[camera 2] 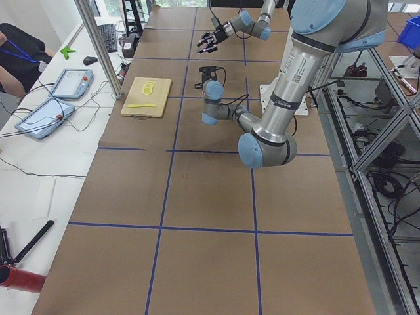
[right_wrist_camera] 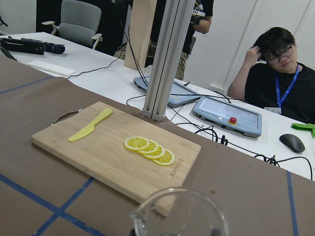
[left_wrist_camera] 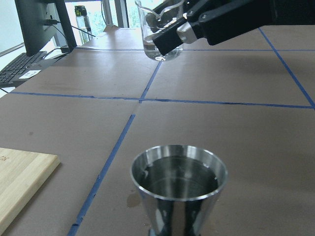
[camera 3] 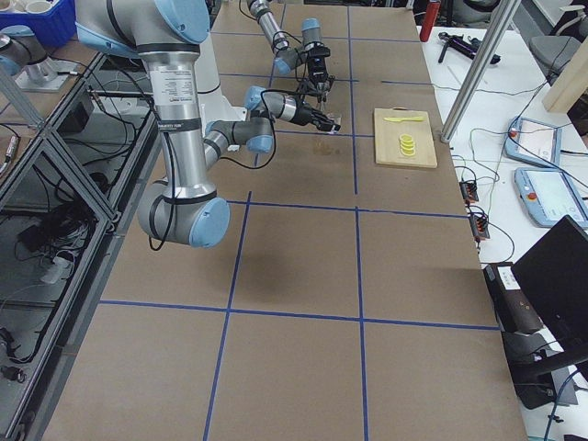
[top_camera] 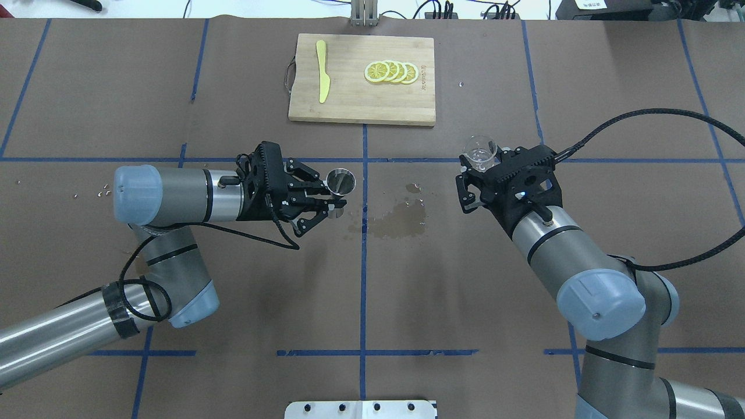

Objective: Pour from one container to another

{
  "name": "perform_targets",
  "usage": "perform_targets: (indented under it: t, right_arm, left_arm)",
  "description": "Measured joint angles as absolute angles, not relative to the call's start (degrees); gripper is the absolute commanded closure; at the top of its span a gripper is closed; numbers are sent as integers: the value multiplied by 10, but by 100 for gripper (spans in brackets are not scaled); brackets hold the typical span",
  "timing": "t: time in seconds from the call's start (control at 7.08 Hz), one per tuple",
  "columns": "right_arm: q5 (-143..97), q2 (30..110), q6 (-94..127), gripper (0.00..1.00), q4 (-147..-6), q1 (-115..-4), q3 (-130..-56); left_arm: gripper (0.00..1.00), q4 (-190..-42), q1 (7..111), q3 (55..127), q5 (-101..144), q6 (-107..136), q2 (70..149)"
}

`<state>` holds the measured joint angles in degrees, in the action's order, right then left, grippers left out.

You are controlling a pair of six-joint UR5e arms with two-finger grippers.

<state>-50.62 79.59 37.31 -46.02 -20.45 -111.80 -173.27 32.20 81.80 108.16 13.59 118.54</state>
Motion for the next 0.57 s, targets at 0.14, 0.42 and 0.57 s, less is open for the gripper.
perform_targets:
  t: [0.14,0.42,0.57]
  right_arm:
    - [-510,805,373,100,-451,-209,-1118]
    - [-512,819,374,100,-426,-212,-1117]
    - [-512,823,374,100,-421,-212,-1117]
  left_arm:
    - [100,-1735,326,847,1081,155,1154]
    - [100,-1737,340,915,1080,177,1067]
    - [100,-1739,348,947,1077,184,1021]
